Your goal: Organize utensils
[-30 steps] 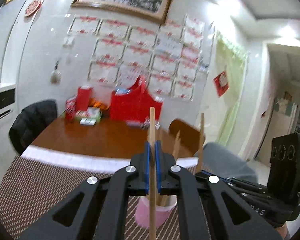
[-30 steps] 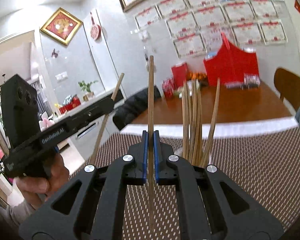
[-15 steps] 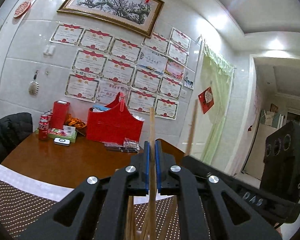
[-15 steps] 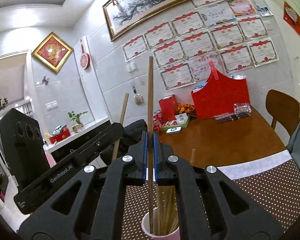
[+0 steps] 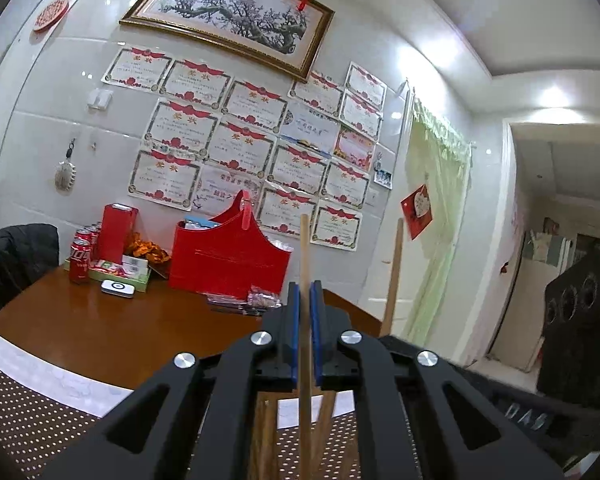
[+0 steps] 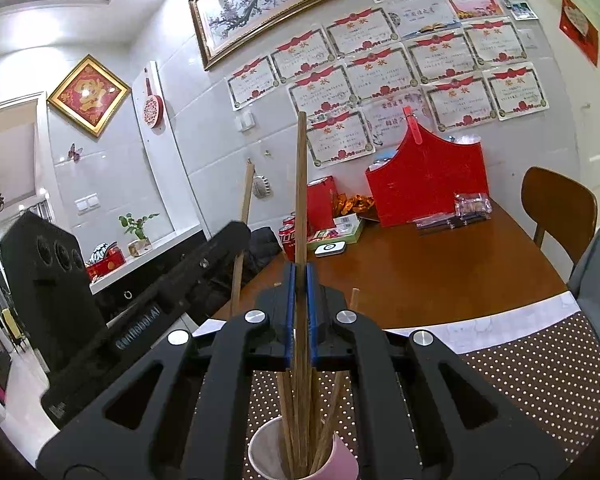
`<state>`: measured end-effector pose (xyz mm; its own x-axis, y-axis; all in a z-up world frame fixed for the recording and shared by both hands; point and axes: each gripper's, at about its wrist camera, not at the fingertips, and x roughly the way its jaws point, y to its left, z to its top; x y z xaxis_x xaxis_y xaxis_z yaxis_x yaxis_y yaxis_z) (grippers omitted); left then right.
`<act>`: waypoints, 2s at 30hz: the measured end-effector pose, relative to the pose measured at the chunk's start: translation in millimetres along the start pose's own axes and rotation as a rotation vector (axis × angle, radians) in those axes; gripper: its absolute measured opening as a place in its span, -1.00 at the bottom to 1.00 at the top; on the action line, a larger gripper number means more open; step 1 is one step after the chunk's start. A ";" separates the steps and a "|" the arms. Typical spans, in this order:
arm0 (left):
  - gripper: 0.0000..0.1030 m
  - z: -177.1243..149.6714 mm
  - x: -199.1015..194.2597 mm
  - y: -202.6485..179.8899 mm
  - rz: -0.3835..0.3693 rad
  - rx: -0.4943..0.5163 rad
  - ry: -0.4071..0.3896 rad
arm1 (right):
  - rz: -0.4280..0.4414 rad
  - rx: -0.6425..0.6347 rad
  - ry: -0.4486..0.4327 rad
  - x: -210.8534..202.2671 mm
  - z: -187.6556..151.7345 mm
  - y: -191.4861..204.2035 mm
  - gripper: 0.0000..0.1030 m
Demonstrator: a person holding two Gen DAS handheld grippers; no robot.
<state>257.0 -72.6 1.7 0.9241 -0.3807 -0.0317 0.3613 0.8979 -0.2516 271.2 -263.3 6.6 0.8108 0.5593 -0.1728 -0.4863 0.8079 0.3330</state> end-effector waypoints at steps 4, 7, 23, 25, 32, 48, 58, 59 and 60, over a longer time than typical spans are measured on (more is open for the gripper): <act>-0.90 -9.5 3.4 5.5 0.036 0.012 -0.010 | -0.004 0.003 0.010 4.4 -4.4 -0.4 -0.89; -0.90 -14.0 6.8 10.1 0.054 0.017 -0.013 | -0.006 -0.002 0.014 6.7 -6.2 0.7 -0.89; -0.33 -35.0 12.0 18.8 0.147 0.061 0.065 | -0.002 0.039 0.079 16.0 -10.9 -4.5 -0.27; -0.01 -33.2 2.7 23.7 0.164 0.049 0.059 | -0.021 0.054 0.053 11.2 -10.1 -6.7 0.79; 0.50 -23.4 -27.7 24.3 0.261 0.099 0.123 | -0.038 0.072 0.019 -2.2 -3.2 -4.1 0.88; 0.78 -18.5 -162.1 -6.2 0.435 0.185 0.250 | -0.231 -0.047 0.118 -78.5 -30.3 65.5 0.88; 0.93 -35.2 -195.5 -3.3 0.445 0.137 0.282 | -0.320 -0.060 0.132 -98.1 -84.1 79.6 0.88; 0.93 -37.9 -195.3 -0.8 0.445 0.134 0.287 | -0.328 -0.062 0.134 -95.1 -87.1 79.5 0.88; 0.93 -39.7 -195.0 1.4 0.448 0.132 0.289 | -0.341 -0.067 0.140 -90.9 -90.8 79.5 0.88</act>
<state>72.3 -6.0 -30.9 0.9262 0.0170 -0.3766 -0.0304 0.9991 -0.0294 129.3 -233.0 -35.4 0.8799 0.2718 -0.3898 -0.2197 0.9600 0.1735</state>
